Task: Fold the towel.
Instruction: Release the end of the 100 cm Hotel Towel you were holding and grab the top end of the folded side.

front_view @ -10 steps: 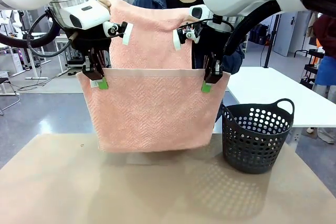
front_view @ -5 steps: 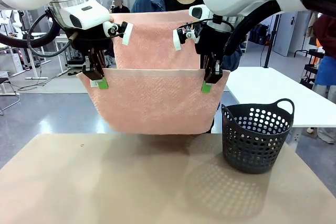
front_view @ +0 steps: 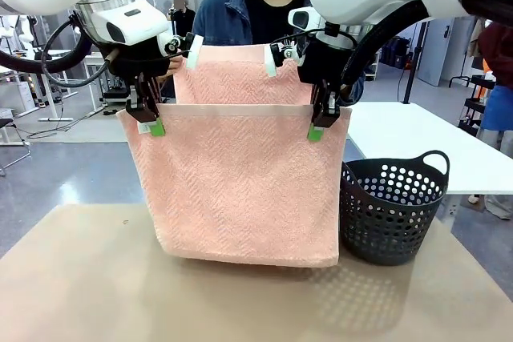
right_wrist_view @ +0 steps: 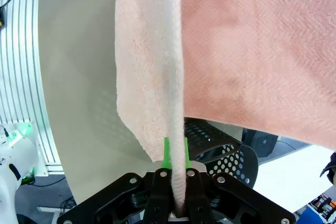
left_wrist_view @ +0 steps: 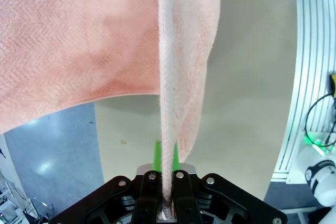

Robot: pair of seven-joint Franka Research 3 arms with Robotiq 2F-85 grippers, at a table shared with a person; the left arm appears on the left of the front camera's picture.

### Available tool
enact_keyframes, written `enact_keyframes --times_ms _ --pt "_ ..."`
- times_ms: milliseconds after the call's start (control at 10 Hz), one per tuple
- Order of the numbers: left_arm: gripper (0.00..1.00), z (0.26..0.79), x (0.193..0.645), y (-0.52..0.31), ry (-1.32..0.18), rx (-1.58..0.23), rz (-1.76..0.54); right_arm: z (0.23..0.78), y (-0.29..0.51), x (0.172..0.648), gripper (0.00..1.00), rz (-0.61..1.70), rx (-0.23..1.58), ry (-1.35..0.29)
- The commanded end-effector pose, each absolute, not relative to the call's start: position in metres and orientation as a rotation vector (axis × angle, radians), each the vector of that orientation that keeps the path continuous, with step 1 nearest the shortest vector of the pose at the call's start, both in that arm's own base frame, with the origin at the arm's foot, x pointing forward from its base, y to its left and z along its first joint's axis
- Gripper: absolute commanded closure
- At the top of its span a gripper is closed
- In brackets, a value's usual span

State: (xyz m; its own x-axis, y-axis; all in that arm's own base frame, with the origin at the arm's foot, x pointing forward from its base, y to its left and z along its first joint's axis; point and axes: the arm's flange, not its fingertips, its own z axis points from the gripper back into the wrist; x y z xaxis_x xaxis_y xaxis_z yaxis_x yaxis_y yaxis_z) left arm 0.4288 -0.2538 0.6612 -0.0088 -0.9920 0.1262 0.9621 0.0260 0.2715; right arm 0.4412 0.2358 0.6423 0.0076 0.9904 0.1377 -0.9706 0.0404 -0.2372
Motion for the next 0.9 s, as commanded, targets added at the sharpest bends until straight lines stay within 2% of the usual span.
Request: enact_keyframes --times_ms 0,800 --pt "1.0 0.6622 0.4294 -0.2524 -0.318 0.117 -1.546 0.6428 0.235 0.4414 1.0 1.536 -0.086 -0.294" --pt "1.0 0.6622 0.4294 -0.2524 -0.318 0.117 -1.546 0.6428 0.235 0.4414 1.0 1.536 -0.086 -0.294"
